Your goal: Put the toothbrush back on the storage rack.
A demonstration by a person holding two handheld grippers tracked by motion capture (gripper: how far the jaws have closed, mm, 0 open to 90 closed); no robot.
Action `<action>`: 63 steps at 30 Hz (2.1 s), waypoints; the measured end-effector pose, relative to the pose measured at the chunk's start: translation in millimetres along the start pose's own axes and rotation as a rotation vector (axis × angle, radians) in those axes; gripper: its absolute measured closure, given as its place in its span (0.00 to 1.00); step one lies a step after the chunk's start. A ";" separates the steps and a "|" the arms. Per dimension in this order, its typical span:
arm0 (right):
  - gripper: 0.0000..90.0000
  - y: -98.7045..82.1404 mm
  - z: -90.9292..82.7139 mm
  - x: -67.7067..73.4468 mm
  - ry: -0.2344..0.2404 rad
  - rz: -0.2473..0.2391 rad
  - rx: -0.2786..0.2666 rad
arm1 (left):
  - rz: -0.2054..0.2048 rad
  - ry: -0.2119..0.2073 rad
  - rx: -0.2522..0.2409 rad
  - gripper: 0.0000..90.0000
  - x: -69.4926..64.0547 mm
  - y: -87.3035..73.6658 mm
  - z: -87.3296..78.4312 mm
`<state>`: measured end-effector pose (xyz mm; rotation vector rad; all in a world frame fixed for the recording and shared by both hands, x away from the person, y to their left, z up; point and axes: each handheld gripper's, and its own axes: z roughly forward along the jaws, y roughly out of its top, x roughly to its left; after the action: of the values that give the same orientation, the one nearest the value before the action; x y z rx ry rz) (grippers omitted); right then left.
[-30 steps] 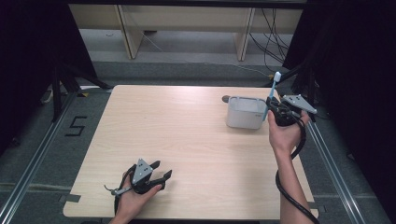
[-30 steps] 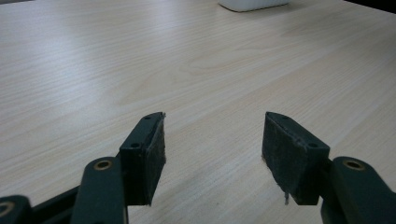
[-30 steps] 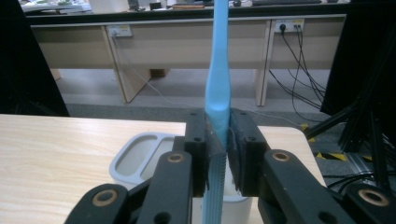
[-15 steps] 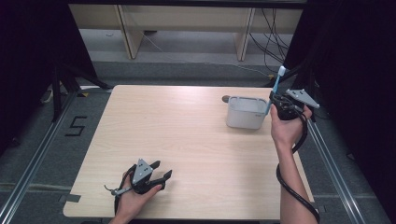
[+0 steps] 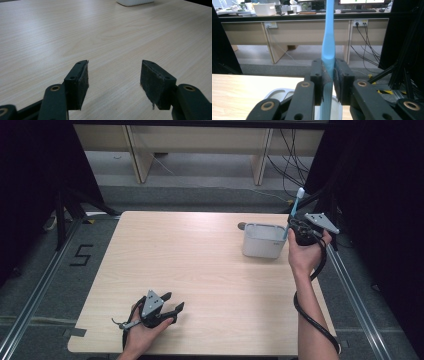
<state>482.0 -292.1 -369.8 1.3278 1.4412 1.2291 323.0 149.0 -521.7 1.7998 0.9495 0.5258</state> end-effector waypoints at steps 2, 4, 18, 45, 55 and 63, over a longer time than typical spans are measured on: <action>0.88 1.1 1.2 0.5 0.000 0.004 -0.001 | 0.000 0.001 0.000 0.43 0.0 0.0 0.0; 0.88 1.8 2.4 0.1 0.000 -0.004 0.003 | 0.001 0.001 0.000 0.43 0.0 0.0 0.0; 0.88 -4.5 13.2 -3.7 -0.027 0.017 0.002 | -0.003 0.000 -0.001 0.43 0.1 0.0 0.1; 0.87 -18.5 26.6 -4.4 -0.039 0.011 0.020 | -0.007 -0.004 -0.002 0.43 0.5 -0.1 -0.2; 0.87 -26.3 29.3 -4.9 -0.036 0.000 0.031 | -0.003 -0.005 -0.001 0.43 0.5 -0.1 -0.2; 0.87 -32.9 31.4 -3.8 -0.039 0.001 0.041 | -0.002 -0.005 0.000 0.43 0.5 -0.1 -0.4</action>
<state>506.1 -290.8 -408.5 1.3728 1.4451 1.1736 323.1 149.6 -521.6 1.7988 0.9474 0.5195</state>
